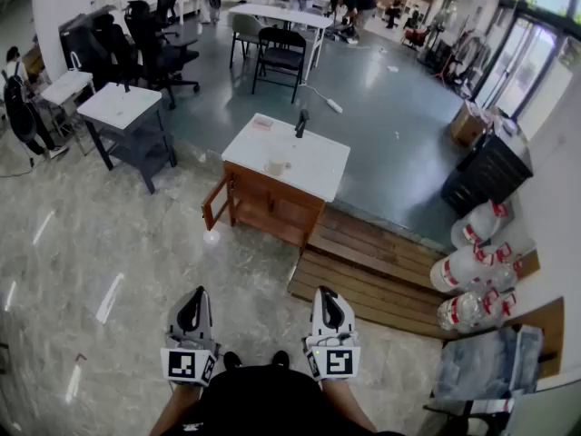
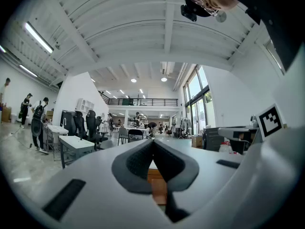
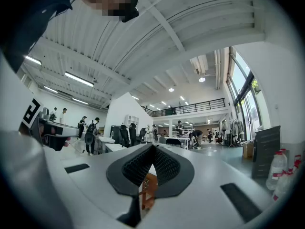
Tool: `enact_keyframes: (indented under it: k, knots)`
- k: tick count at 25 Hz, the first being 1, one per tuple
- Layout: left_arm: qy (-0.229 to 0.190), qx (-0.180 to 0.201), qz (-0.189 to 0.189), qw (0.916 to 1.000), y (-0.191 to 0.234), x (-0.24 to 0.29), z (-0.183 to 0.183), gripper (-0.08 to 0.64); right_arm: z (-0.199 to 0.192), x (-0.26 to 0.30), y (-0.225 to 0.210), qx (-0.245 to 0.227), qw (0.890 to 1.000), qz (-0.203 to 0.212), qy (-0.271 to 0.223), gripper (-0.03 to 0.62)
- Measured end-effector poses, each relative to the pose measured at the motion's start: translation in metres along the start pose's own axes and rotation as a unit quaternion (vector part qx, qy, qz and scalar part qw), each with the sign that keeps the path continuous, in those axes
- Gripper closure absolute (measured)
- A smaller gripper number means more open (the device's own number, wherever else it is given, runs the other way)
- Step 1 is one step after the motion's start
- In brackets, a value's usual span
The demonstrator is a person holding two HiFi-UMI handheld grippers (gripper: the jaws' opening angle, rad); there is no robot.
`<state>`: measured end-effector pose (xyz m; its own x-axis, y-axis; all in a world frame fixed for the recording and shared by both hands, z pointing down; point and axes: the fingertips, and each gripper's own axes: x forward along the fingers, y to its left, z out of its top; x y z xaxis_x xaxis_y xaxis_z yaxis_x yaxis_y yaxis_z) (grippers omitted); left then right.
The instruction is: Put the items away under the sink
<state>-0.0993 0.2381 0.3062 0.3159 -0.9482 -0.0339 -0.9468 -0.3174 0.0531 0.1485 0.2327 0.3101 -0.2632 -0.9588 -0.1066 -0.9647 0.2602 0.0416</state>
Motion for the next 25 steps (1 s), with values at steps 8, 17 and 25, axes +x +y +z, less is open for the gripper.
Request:
enact_keyframes:
  k: [8,17,25]
  knots:
    - [-0.012,0.009,0.022,0.9996,0.004,-0.003,0.006,0.555,-0.005,-0.007,-0.004,0.0,1.0,-0.003,0.012,0.578]
    - [0.001,0.005,0.023,0.9997,0.003,-0.004,-0.003,0.554,-0.006,-0.008,-0.005,-0.006,1.0,0.0,0.004,0.578]
    - [0.008,0.003,0.018,0.9998,0.002,-0.005,-0.006,0.555,0.002,-0.005,0.003,-0.008,1.0,0.022,0.0,0.529]
